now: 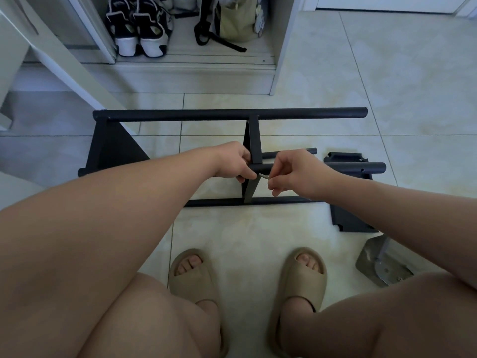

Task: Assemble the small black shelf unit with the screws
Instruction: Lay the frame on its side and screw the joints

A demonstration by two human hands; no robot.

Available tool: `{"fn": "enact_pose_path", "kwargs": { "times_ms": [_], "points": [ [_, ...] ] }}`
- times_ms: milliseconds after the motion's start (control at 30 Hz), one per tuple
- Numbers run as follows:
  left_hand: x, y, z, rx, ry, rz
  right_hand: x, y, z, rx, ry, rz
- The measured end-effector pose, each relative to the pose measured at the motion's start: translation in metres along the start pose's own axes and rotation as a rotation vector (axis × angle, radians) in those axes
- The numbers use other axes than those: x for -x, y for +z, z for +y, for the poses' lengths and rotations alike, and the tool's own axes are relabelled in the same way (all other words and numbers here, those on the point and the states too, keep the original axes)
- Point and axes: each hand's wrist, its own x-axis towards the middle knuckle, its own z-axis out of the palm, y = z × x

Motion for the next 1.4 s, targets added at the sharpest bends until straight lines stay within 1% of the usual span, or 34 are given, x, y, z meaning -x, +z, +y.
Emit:
{"fn": "enact_pose_path", "kwargs": {
  "times_ms": [133, 333, 667, 800, 933, 967, 1067, 1167, 1233, 1400],
  "points": [
    [-0.003, -0.003, 0.001, -0.016, -0.019, -0.028, 0.000, 0.000, 0.004, 0.039, 0.011, 0.026],
    [-0.001, -0.003, -0.001, -0.005, -0.012, -0.033, -0.001, 0.002, -0.002, 0.016, -0.011, 0.069],
    [0.002, -0.010, 0.002, -0.028, -0.036, -0.024, -0.012, 0.021, -0.004, 0.194, -0.049, 0.112],
    [0.001, -0.011, 0.002, -0.059, -0.045, -0.029, -0.016, 0.023, -0.003, 0.140, -0.038, 0.129],
    [-0.002, -0.013, 0.002, -0.087, -0.047, -0.045, -0.012, 0.027, 0.001, -0.106, 0.004, 0.182],
    [-0.003, -0.014, 0.001, -0.087, -0.049, -0.044, -0.012, 0.028, 0.001, -0.118, 0.005, 0.191],
    [-0.004, -0.013, -0.001, -0.087, -0.052, -0.037, -0.010, 0.029, -0.003, 0.053, -0.014, 0.189],
    [-0.003, -0.013, -0.001, -0.078, -0.041, -0.040, -0.011, 0.030, -0.008, 0.150, -0.054, 0.174],
    [-0.002, -0.012, 0.000, -0.082, -0.030, -0.041, -0.012, 0.034, -0.010, 0.146, -0.060, 0.170],
    [0.001, -0.012, 0.001, -0.089, -0.021, -0.029, -0.013, 0.029, -0.004, 0.051, -0.039, 0.158]
  ]
}}
